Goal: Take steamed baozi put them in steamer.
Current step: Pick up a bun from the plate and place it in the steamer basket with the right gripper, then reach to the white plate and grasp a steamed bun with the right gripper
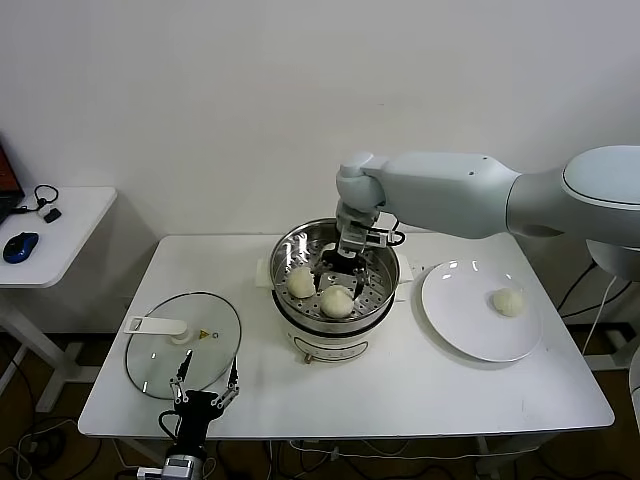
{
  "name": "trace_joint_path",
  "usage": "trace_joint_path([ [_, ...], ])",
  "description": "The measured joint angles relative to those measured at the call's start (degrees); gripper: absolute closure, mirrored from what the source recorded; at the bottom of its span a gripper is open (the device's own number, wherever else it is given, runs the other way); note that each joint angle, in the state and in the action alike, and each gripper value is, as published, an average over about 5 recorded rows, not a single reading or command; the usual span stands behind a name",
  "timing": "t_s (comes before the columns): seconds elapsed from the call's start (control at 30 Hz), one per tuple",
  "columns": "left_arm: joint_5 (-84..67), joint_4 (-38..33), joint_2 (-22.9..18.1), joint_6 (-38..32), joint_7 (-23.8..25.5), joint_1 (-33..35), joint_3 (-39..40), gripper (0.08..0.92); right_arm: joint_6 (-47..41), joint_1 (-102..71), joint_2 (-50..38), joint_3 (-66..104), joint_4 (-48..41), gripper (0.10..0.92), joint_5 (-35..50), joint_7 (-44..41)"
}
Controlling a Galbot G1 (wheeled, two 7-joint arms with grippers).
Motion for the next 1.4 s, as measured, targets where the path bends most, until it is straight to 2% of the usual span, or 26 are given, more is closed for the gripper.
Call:
trace_joint_path([
  [0.37, 0.0, -0.4, 0.0, 0.1, 0.0, 0.2, 0.0, 0.177, -2.0, 5.1, -3.4, -3.3, -1.5, 0.202, 6.3, -2.1],
  [0.77, 0.1, -0.8, 0.0, 0.1, 0.0, 0.2, 0.6, 0.177, -14.8, 10.9, -12.5, -12.8, -2.8, 0.203, 11.7, -3.8],
  [1.03, 0.1, -0.7, 0.0, 0.1, 0.0, 0.1, 0.8, 0.177, -21.1, 10.4, -19.5, -15.5, -5.1, 0.203, 10.7, -3.3],
  [1.4, 0.2, -0.5, 0.0, -0.2, 0.0, 0.2, 0.8, 0.177, -23.2, 3.9, -26.8, -12.1, -10.7, 0.203, 5.8, -3.2],
])
